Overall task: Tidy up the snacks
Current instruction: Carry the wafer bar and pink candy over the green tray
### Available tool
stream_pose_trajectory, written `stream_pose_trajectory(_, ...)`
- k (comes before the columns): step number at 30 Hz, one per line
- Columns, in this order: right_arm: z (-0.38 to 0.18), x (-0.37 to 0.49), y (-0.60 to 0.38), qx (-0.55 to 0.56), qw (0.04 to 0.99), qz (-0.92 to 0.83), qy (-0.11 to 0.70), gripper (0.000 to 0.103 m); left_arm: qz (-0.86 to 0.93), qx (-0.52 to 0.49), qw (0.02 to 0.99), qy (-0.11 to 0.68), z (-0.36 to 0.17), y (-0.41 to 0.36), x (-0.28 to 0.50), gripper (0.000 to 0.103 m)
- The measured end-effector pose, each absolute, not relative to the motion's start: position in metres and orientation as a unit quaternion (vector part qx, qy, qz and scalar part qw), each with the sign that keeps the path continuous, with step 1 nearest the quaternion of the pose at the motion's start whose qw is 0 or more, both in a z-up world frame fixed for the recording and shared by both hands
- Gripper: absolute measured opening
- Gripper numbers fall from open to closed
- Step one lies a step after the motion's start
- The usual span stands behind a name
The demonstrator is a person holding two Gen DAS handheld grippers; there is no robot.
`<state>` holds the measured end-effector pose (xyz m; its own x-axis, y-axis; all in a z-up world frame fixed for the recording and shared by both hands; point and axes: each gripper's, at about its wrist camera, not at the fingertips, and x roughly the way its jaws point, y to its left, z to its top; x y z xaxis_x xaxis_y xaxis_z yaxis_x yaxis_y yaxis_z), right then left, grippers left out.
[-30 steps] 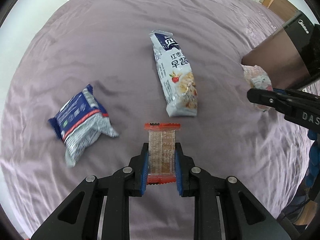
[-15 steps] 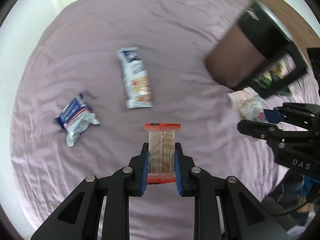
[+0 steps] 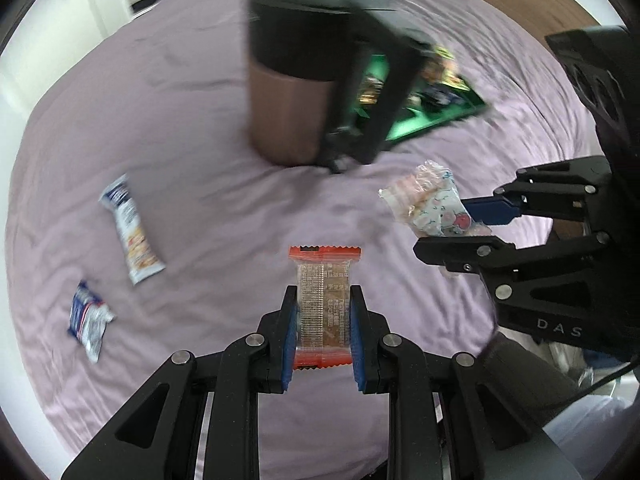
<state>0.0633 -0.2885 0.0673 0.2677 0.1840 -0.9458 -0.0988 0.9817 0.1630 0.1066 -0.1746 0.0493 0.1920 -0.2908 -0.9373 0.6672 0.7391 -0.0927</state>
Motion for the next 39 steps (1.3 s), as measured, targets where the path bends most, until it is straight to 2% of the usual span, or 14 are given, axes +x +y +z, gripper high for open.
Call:
stream_pose_trajectory(12, 0.076, 0.022, -0.386, 0.083, 0.808, -0.015, 0.584, 0.000, -0.399, 0.214, 0.727, 0.516, 0.069, -0.280, 0.086, 0.019)
stream_pose_trajectory(22, 0.084, 0.023, -0.472, 0.116, 0.826, -0.092, 0.544, 0.000, -0.415, 0.203, 0.733, 0.499, 0.084, -0.374, 0.103, 0.019)
stream_pose_trajectory(32, 0.076, 0.084, -0.538, 0.106, 0.847, -0.115, 0.508, 0.000, -0.361, 0.175, 0.769, 0.498, 0.071, -0.445, 0.160, 0.019)
stream_pose_trajectory(39, 0.044, 0.148, -0.575, 0.097, 0.848, -0.120, 0.506, 0.000, -0.297, 0.147, 0.783, 0.527, 0.029, -0.475, 0.217, 0.019)
